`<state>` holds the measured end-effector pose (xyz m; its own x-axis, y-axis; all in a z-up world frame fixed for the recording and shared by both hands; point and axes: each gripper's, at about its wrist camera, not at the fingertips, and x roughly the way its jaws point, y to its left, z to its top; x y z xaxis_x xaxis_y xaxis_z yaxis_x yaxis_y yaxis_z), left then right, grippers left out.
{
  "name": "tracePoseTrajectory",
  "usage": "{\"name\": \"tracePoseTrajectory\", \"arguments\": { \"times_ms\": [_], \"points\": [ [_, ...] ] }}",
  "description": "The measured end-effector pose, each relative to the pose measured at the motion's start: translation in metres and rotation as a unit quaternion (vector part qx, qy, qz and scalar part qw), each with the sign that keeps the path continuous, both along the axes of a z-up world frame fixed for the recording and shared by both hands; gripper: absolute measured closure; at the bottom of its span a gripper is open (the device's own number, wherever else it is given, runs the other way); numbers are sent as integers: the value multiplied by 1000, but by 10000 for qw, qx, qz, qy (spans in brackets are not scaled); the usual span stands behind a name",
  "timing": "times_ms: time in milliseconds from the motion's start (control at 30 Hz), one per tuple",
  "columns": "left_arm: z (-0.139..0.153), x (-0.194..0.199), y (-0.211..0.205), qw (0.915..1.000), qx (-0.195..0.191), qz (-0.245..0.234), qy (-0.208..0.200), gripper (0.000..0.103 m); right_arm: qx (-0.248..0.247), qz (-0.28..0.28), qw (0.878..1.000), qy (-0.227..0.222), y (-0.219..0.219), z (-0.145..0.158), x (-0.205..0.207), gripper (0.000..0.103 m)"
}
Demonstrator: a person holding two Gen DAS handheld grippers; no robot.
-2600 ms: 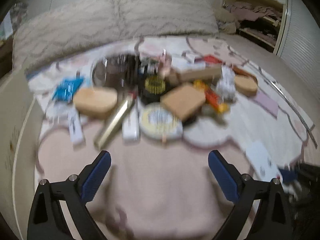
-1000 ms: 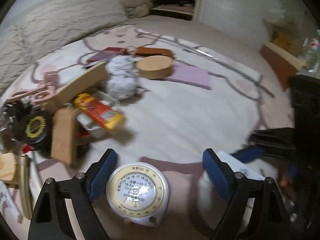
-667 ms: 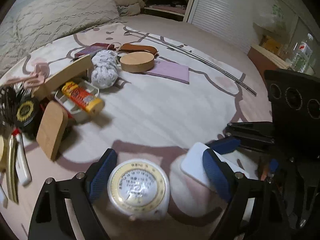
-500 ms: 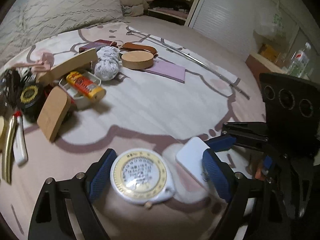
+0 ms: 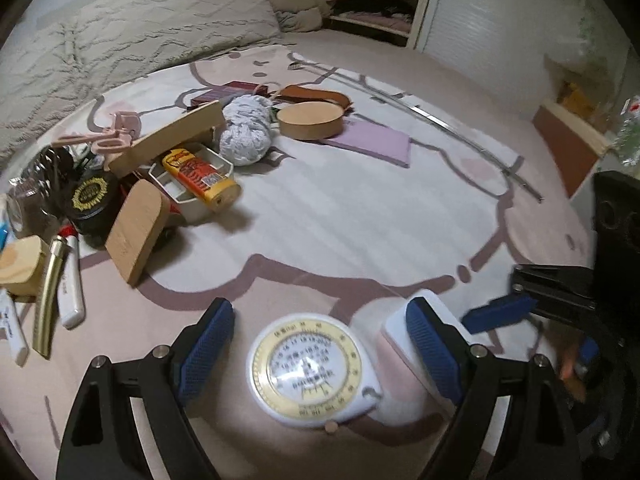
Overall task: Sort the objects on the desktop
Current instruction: 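Lift the round tape measure with the left gripper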
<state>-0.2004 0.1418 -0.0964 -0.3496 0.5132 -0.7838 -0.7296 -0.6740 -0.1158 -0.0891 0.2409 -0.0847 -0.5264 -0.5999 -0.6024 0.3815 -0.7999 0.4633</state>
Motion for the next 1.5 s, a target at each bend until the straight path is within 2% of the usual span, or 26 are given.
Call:
{"name": "tracePoseTrajectory", "arguments": {
  "times_ms": [133,200,267,500,633,733,900,1000,1100,1133,1167,1300,1500],
  "points": [
    [1,-7,7,9988,-278,391,134,14,9,-8,10000,6,0,0,1,4],
    [-1,-11,9,9949,-636,741,257,14,-28,-8,10000,5,1,0,1,4],
    [-4,-13,3,9912,-789,1023,297,14,-62,-9,10000,-4,2,0,1,4],
    [-8,5,-30,9878,-555,1437,205,16,-1,-13,10000,0,0,0,2,4],
    [-5,18,-44,9873,-430,1507,264,31,71,-20,10000,-2,-1,-1,1,4],
    [-3,20,-51,9853,-454,1619,298,37,101,-23,9999,0,-2,-1,1,4],
    [-3,20,-66,9810,-463,1861,295,38,112,-25,9999,-1,-3,-1,2,3],
    [-2,18,-71,9815,-347,1871,227,38,155,-25,9999,-1,-4,-2,1,3],
    [-2,14,-67,9810,-447,1866,298,38,189,-34,9998,4,-5,-2,1,3],
    [-2,13,-64,9810,-470,1853,335,40,176,-46,9998,7,-4,-2,1,3],
    [-2,12,-62,9817,-467,1811,356,49,159,-59,9999,9,-3,-2,1,3],
    [-3,16,-59,9826,-475,1734,476,49,135,-96,9999,-1,-3,-1,1,3],
    [-1,37,-70,9844,-356,1700,288,49,139,-33,9999,-58,-2,1,5,3]
  ]
}}
